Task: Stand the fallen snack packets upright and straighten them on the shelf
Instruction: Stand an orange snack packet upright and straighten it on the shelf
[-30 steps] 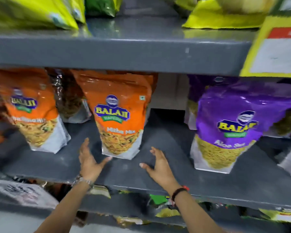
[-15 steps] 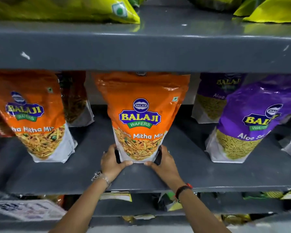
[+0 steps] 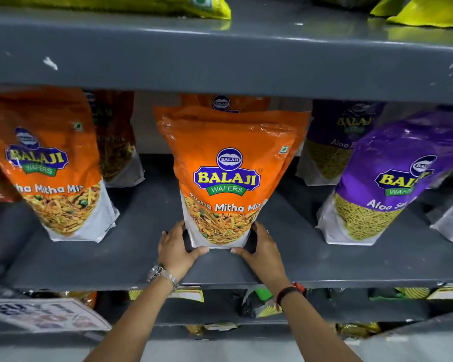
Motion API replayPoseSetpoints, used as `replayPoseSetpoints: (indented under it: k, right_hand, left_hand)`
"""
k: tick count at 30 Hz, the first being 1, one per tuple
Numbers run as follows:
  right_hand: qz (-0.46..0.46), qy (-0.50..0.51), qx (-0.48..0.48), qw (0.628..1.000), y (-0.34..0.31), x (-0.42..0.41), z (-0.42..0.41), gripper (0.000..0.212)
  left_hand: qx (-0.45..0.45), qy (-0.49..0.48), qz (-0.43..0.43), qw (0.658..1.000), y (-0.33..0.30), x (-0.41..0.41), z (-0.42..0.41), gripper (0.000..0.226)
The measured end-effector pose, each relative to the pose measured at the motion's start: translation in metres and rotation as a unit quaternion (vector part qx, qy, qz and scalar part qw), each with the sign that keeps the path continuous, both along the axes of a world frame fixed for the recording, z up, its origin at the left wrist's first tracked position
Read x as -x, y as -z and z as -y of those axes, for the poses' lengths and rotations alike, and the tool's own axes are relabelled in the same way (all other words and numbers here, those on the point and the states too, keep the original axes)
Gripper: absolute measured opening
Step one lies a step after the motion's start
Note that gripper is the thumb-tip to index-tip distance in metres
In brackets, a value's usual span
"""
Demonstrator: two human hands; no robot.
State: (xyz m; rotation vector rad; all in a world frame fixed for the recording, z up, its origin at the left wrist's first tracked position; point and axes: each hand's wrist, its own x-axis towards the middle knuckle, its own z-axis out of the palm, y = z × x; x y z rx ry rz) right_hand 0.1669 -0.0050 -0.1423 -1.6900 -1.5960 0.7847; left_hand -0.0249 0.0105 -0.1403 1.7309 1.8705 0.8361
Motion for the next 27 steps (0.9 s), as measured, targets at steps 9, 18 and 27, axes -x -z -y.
replayPoseSetpoints:
  k: [9, 18, 27]
  right_hand:
    - [-0.003, 0.005, -0.012, 1.0, 0.002, 0.001, 0.0, 0.07]
    - [-0.051, 0.092, -0.229, 0.968, -0.015, 0.001, 0.042, 0.059]
    - [-0.064, -0.149, -0.226, 0.961, -0.036, 0.112, 0.034, 0.029]
  left_hand:
    - [0.007, 0.016, 0.008, 1.0, -0.003, 0.002, 0.001, 0.073]
    - [-0.067, -0.035, 0.251, 0.965, -0.01, 0.017, 0.031, 0.074]
    - [-0.167, -0.229, 0.171, 0.944, -0.023, 0.144, 0.053, 0.08]
